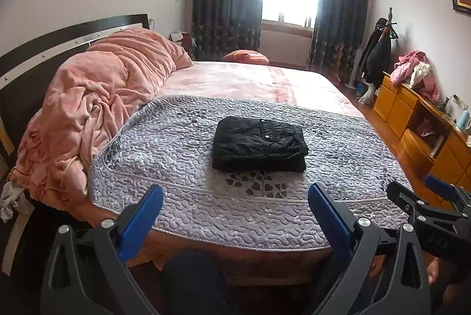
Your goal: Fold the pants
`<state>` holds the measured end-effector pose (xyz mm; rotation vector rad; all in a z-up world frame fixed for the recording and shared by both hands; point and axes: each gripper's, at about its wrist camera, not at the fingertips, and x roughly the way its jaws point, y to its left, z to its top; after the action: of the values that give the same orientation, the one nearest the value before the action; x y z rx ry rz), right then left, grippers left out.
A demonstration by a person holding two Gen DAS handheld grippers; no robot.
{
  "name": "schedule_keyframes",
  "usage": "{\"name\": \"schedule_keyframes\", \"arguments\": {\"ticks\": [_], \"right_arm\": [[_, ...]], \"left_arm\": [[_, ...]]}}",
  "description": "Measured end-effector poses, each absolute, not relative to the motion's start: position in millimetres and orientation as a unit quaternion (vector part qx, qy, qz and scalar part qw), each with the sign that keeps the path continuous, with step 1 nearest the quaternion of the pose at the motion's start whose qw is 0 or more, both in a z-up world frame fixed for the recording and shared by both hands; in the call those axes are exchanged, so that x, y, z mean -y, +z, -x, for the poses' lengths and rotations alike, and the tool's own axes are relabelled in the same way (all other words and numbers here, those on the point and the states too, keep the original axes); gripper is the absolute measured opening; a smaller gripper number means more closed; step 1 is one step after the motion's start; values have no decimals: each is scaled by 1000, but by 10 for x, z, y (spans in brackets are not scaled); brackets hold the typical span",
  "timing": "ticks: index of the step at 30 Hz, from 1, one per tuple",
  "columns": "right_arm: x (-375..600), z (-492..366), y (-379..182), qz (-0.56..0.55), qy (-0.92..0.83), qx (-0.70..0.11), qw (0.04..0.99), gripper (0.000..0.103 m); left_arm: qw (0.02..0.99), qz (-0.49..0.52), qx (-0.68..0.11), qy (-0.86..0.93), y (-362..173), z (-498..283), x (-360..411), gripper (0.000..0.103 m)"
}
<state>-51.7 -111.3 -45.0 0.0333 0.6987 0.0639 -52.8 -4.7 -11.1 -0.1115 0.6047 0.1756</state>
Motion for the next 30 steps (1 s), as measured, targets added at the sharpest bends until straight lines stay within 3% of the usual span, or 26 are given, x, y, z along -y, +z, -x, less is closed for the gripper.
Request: {"name": "schedule_keyframes", "arguments": {"ticks": [30], "right_arm": [[1112, 453, -507, -14, 33, -349, 936, 100]], "left_arm": [[945, 64, -309, 88, -129, 474, 16, 99]]}}
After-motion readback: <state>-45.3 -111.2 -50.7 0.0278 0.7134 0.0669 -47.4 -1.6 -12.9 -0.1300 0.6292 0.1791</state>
